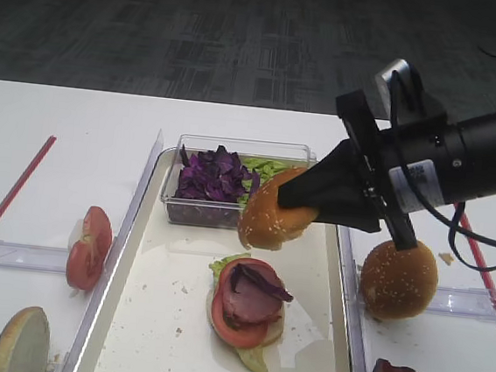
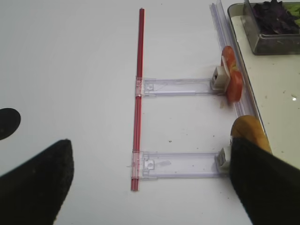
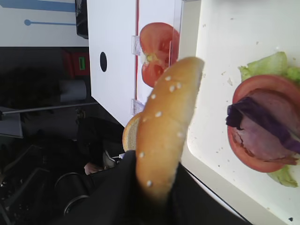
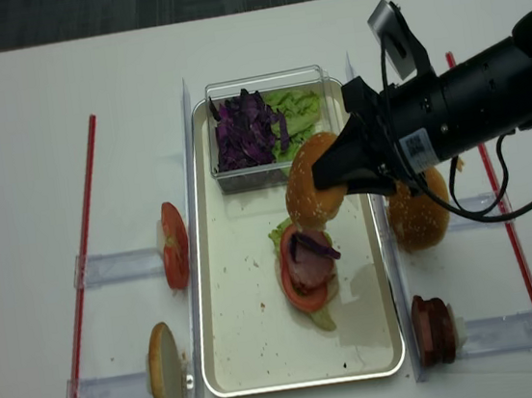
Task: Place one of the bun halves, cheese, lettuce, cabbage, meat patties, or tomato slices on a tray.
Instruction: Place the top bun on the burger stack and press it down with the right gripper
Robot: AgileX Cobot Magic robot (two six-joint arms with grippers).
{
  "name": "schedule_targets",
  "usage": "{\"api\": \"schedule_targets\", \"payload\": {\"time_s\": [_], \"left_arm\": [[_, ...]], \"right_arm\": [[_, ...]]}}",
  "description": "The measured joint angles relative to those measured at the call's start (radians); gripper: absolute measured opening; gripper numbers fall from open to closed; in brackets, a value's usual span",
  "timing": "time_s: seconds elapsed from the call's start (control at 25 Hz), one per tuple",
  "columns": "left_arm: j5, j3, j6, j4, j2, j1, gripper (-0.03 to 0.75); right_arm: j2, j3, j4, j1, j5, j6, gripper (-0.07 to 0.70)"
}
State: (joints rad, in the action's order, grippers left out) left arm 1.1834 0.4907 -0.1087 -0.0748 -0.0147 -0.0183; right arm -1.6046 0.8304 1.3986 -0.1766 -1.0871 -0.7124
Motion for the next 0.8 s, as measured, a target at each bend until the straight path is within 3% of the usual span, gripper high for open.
{"api": "schedule_targets", "payload": {"time_s": [0.24,0.52,0.8], "left_arm": [[0.0,0.0,0.0,0.0,0.0,0.0,0.618],[0.0,0.0,0.0,0.0,0.0,0.0,0.618],[0.0,0.0,0.0,0.0,0.0,0.0,0.618]], "right_arm": [[0.0,-0.001,0.061,0.0,-0.038,-0.046,0.17],[0.0,-0.005,0.085,0.0,-0.045,-0.082,0.17],[0.0,-0.109,0.176,0.0,-0.045,-0.192,0.17]]}}
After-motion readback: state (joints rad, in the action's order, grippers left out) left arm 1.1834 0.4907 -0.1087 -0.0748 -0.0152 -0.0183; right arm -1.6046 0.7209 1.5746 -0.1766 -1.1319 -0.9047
